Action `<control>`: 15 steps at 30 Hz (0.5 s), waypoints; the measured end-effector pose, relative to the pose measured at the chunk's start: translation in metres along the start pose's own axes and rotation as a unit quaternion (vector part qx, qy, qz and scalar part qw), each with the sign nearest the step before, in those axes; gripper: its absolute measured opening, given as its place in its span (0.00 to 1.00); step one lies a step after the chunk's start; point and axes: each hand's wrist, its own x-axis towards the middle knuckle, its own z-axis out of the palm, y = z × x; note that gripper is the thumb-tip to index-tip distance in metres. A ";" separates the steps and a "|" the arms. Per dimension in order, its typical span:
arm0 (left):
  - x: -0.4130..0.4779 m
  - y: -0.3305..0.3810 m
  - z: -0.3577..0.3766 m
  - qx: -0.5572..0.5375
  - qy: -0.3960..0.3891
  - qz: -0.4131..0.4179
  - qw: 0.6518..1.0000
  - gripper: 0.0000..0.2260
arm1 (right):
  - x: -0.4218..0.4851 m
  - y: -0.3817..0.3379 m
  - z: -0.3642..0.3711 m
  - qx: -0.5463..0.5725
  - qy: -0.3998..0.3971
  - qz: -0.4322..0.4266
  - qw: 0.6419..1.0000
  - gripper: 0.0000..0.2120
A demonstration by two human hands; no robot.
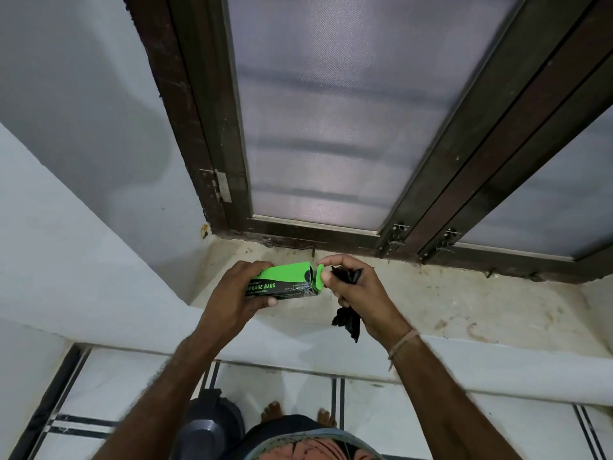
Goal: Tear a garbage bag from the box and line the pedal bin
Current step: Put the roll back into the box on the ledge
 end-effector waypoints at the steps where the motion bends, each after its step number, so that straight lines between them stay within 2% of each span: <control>1: 0.000 0.000 0.000 0.000 -0.004 0.002 1.000 0.24 | 0.001 -0.001 0.002 -0.006 -0.006 0.000 1.000 0.08; 7: 0.000 -0.005 -0.004 0.000 -0.015 0.007 1.000 0.25 | 0.007 -0.003 0.005 -0.021 -0.031 -0.005 0.999 0.04; 15: -0.002 -0.013 -0.003 0.004 -0.029 0.015 0.999 0.25 | 0.008 -0.001 0.010 -0.031 -0.048 -0.010 0.998 0.08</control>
